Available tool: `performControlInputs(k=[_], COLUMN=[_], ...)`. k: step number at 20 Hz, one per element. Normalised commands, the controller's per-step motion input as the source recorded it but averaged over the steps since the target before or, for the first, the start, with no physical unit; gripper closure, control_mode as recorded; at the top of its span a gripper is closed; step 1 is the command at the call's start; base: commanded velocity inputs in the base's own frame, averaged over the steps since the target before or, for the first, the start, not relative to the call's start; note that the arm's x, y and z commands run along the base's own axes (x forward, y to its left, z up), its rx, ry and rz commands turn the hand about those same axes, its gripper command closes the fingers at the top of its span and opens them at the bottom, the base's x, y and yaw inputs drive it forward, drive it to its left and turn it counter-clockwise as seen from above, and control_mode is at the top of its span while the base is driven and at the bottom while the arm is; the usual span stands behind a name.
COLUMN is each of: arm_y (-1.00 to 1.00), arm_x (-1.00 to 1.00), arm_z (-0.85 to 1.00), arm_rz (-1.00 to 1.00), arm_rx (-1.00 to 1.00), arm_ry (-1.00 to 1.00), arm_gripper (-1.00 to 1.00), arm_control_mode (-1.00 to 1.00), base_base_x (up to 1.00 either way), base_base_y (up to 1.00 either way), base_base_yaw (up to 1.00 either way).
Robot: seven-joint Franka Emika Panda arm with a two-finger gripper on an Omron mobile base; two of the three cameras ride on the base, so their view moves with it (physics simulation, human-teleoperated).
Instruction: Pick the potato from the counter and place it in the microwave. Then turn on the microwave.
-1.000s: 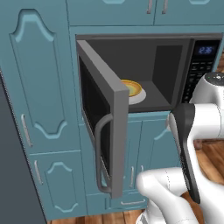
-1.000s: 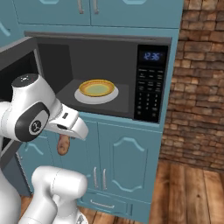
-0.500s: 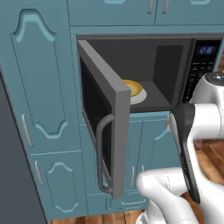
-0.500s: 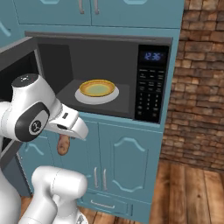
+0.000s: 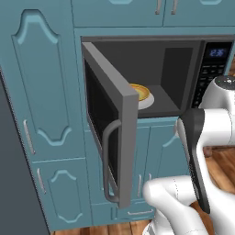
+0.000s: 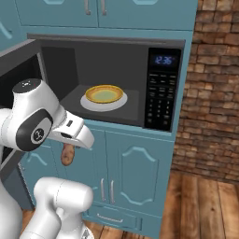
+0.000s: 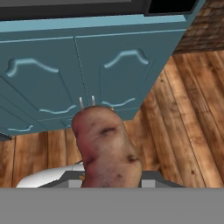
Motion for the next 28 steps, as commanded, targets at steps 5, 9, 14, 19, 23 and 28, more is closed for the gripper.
performControlInputs(k=[5, 9, 14, 19, 23, 28], arm_y=[0.0, 0.0, 0.0, 0.0, 0.0, 0.0], arm_x=[0.0, 0.0, 0.0, 0.0, 0.0, 0.0], arm_z=[0.0, 0.0, 0.0, 0.0, 0.0, 0.0], arm_rz=[0.0, 0.0, 0.0, 0.0, 0.0, 0.0], arm_rx=[0.0, 0.0, 0.0, 0.0, 0.0, 0.0], arm_ry=[0.0, 0.0, 0.0, 0.0, 0.0, 0.0], arm_gripper=[1.0, 1.0, 1.0, 1.0, 1.0, 1.0], arm_control_mode=[1.0, 1.0, 1.0, 1.0, 1.0, 1.0], base_base_x=[-0.16, -0.16, -0.25, -0.34, -0.26, 0.03], base_base_y=[0.13, 0.14, 0.17, 0.17, 0.17, 0.16], base_base_yaw=[-0.04, -0.07, -0.09, -0.03, -0.01, -0.01])
